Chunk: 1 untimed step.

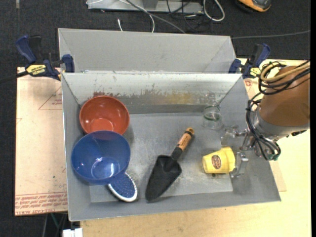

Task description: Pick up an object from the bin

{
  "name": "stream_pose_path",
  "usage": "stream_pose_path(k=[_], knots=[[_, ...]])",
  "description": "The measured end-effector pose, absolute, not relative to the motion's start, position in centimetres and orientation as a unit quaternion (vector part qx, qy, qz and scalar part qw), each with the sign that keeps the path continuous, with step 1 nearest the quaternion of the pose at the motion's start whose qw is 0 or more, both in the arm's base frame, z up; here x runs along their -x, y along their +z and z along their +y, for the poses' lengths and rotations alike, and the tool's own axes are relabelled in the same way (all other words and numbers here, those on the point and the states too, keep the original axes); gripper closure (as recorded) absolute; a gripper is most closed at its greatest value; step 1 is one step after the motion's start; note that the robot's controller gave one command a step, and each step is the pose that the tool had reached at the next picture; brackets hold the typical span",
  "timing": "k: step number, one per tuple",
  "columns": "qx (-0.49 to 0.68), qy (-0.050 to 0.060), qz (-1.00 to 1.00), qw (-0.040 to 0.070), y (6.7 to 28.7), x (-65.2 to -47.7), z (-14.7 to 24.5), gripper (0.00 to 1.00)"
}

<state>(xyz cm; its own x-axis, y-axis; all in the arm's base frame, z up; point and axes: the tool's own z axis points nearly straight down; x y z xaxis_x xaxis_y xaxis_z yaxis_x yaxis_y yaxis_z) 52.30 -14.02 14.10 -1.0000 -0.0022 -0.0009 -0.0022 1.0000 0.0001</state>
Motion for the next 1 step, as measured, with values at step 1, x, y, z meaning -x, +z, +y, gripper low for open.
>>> stream_pose_path(k=[1], knots=[[0.001,0.000,1.000,0.000,14.10,-52.30,-14.02,0.00]])
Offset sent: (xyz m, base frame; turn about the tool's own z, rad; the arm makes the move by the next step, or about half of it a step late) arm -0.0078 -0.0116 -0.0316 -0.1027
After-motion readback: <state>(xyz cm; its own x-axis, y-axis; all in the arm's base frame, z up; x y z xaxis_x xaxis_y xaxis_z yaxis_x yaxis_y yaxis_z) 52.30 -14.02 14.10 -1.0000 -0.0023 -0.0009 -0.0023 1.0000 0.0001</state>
